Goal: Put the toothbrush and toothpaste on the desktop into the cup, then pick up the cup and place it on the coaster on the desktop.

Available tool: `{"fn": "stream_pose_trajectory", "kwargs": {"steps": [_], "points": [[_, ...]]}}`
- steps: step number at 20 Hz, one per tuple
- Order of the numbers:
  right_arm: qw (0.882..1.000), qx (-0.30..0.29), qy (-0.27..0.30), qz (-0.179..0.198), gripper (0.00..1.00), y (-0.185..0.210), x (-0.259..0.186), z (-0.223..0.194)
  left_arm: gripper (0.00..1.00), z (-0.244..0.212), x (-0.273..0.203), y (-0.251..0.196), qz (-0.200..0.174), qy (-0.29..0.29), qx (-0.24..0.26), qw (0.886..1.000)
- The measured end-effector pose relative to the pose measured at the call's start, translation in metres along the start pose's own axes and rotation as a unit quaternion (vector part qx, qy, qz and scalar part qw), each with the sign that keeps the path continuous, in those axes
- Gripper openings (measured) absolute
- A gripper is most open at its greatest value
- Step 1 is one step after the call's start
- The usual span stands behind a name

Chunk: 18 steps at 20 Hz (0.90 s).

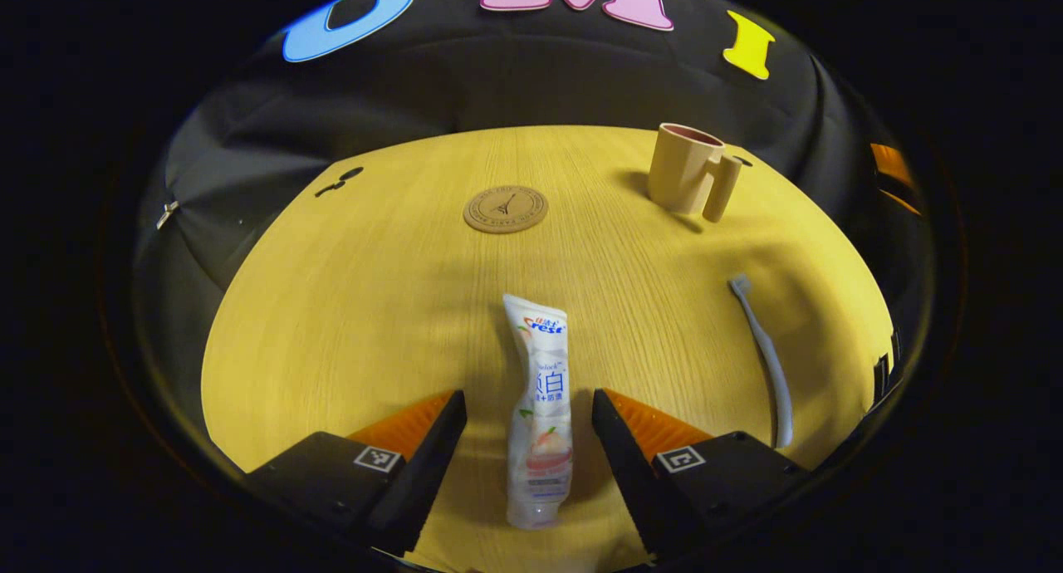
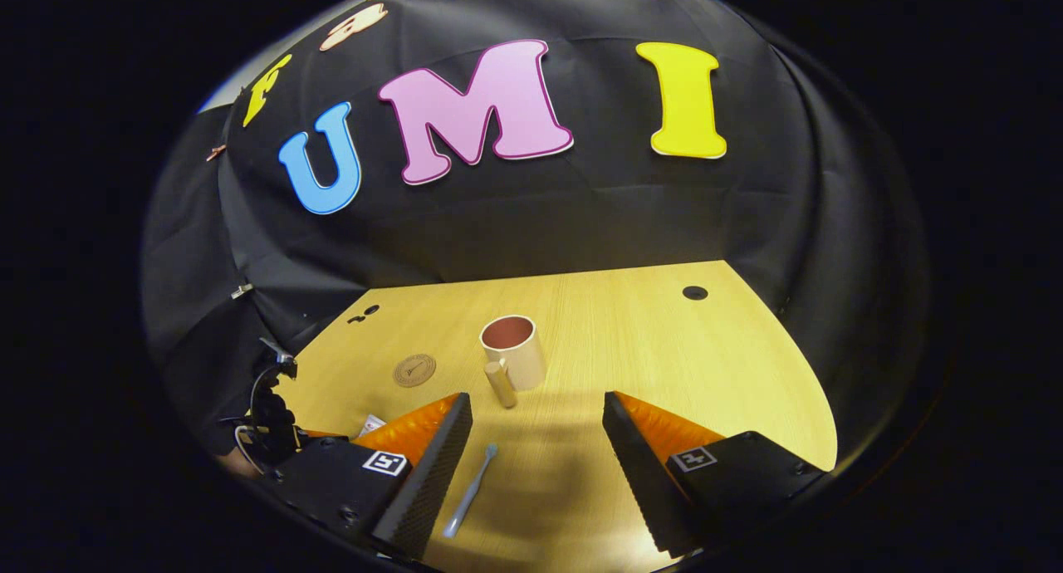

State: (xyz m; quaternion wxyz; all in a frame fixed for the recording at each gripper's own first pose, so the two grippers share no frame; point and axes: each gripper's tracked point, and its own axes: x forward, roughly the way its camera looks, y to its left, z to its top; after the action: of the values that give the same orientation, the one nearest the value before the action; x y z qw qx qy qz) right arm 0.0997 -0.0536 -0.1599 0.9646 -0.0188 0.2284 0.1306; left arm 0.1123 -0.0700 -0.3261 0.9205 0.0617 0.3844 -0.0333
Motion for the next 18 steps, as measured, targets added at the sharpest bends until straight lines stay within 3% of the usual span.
{"fn": "stream_pose_trajectory", "kwargs": {"steps": [5,6,8,9,12,13,14,16,17,18], "points": [[0.999,0.013,0.04,-0.013,0.98,0.003,0.007,-0.026,0.88,0.001,0.006,-0.005,-0.008,0.005,0.002,1.0],[0.998,0.017,0.055,-0.017,0.98,0.006,0.008,-0.036,0.79,0.001,0.007,-0.01,-0.019,0.004,0.017,1.0],[0.996,0.025,0.081,-0.022,0.98,0.014,0.008,-0.054,0.43,-0.002,0.004,-0.011,-0.033,0.015,0.033,0.999],[0.995,0.022,0.092,-0.027,0.98,0.016,0.007,-0.064,0.46,-0.005,0.004,-0.012,-0.039,0.02,0.037,0.998],[0.989,0.009,0.142,-0.039,0.98,0.029,0.001,-0.106,0.32,-0.008,-0.002,-0.009,-0.064,0.036,0.056,0.996],[0.988,0.005,0.151,-0.042,0.99,0.032,0.0,-0.116,0.34,-0.008,-0.003,-0.006,-0.063,0.037,0.054,0.996],[0.986,0.002,0.163,-0.043,0.98,0.037,-0.002,-0.126,0.27,-0.009,-0.004,-0.004,-0.063,0.039,0.048,0.996],[0.983,-0.004,0.181,-0.043,0.98,0.046,-0.003,-0.142,0.26,-0.01,-0.009,0.0,-0.072,0.036,0.032,0.996],[0.981,-0.003,0.19,-0.044,0.99,0.049,-0.003,-0.145,0.2,-0.011,-0.012,0.0,-0.079,0.034,0.023,0.996],[0.979,0.001,0.197,-0.045,0.99,0.053,-0.001,-0.149,0.25,-0.011,-0.017,0.004,-0.082,0.03,0.017,0.996]]}}
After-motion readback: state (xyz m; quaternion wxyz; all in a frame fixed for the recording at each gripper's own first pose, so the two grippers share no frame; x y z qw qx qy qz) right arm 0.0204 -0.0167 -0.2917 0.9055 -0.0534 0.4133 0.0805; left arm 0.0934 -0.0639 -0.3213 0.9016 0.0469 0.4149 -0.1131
